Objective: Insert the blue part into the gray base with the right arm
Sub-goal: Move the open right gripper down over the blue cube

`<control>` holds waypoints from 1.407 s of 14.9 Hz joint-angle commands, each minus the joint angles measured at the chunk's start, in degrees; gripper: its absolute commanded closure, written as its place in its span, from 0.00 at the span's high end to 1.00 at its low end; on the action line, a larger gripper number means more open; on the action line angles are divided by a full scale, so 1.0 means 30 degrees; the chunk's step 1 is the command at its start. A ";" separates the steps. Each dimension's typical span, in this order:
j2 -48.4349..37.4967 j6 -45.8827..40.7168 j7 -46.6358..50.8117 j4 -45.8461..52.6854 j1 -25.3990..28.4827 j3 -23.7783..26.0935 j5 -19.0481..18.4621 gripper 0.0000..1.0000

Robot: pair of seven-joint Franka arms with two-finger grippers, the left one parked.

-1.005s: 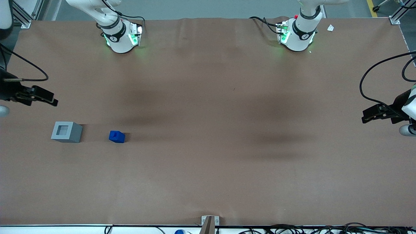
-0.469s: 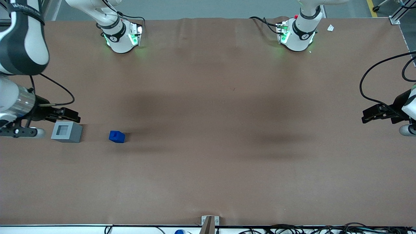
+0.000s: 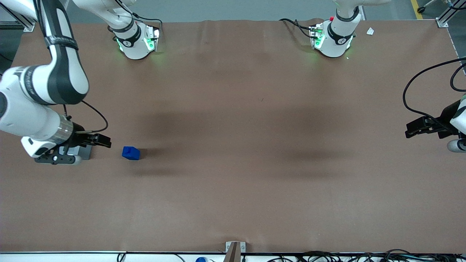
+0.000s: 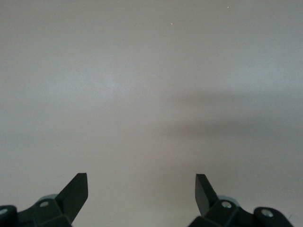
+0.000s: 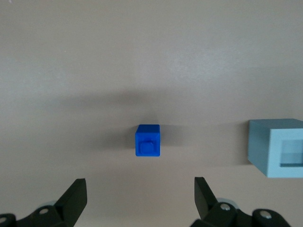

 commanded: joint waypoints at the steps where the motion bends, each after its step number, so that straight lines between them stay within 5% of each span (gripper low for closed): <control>1: 0.0578 0.1065 0.0349 -0.0601 0.0275 -0.0115 0.0185 1.00; 11: 0.2366 0.7186 0.0320 -0.4086 0.0539 -0.0086 0.0185 1.00; 21: 0.3510 0.8888 0.0378 -0.4731 0.0920 -0.0086 0.0185 0.98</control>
